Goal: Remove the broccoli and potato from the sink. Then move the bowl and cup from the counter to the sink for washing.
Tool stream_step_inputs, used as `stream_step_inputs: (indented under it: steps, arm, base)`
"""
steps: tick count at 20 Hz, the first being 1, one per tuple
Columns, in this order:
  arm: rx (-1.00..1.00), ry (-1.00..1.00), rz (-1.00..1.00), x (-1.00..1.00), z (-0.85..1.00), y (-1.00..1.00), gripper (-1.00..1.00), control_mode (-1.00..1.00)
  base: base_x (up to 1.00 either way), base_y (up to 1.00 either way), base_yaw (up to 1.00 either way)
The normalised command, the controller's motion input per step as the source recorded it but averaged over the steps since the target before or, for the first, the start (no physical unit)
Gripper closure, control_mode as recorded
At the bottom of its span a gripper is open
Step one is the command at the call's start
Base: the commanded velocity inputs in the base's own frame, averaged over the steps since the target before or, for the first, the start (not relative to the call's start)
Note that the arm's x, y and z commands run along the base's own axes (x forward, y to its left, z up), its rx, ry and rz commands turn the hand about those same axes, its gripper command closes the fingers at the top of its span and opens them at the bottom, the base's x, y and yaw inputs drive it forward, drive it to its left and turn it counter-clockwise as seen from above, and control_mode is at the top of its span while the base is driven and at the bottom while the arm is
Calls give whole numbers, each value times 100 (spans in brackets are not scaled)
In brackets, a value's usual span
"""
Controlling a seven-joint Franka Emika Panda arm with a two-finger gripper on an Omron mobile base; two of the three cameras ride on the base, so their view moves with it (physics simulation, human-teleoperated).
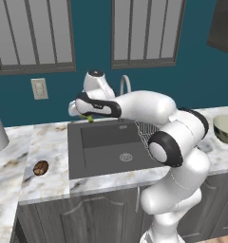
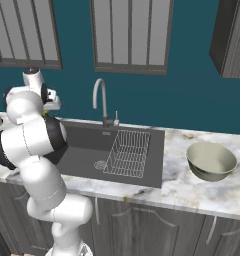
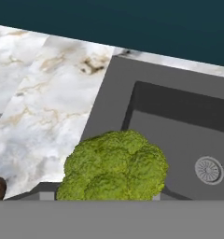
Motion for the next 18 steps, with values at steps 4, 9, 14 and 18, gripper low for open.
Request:
stream_step_inputs:
  steps: [4,9,14,18]
  arm:
    - [3,1,14,-1,4,35,100,-100]
    - [2,10,14,-1,2,37,100,-100]
    - [0,17,13,0,0,41,100,-100]
    - [0,7,9,0,0,34,100,-100]
  base:
    - [0,0,0]
    - [0,0,0]
    - [0,0,0]
    - [0,0,0]
